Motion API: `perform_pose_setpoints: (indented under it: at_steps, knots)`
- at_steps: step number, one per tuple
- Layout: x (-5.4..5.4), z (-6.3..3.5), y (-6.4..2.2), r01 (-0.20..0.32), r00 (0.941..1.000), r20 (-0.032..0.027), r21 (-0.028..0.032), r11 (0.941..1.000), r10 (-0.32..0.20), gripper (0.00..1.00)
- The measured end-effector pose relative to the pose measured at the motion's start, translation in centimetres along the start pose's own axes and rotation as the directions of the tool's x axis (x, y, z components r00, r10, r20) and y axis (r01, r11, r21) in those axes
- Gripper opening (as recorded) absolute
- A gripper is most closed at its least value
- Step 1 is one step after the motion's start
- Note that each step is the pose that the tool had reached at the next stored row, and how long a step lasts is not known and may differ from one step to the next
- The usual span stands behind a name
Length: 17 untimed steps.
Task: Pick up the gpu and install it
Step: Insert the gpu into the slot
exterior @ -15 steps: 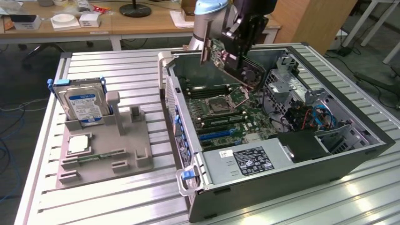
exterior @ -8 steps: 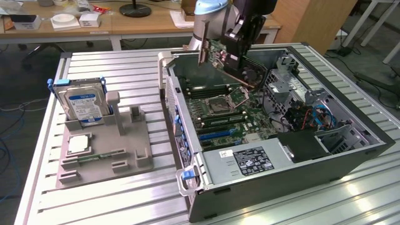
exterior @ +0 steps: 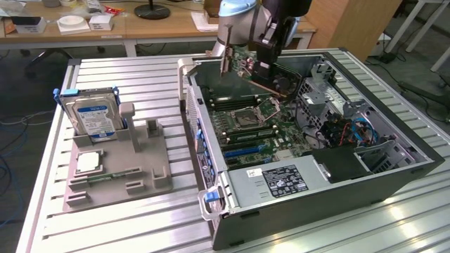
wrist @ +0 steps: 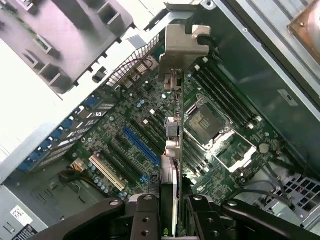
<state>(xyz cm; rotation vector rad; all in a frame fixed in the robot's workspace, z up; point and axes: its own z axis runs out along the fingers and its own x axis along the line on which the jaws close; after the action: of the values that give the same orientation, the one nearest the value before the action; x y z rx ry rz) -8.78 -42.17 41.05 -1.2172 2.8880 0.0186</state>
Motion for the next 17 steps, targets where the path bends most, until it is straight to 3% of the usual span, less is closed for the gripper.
perform_pose_setpoints:
  at_steps: [9,17]
  knots:
    - [0.00,0.02,0.00,0.118,0.9930,-0.0009,-0.0014,0.9930,-0.118,0.26]
    - [0.01,0.03,-0.01,0.221,0.9753,-0.0015,-0.0027,0.9753,-0.221,0.26]
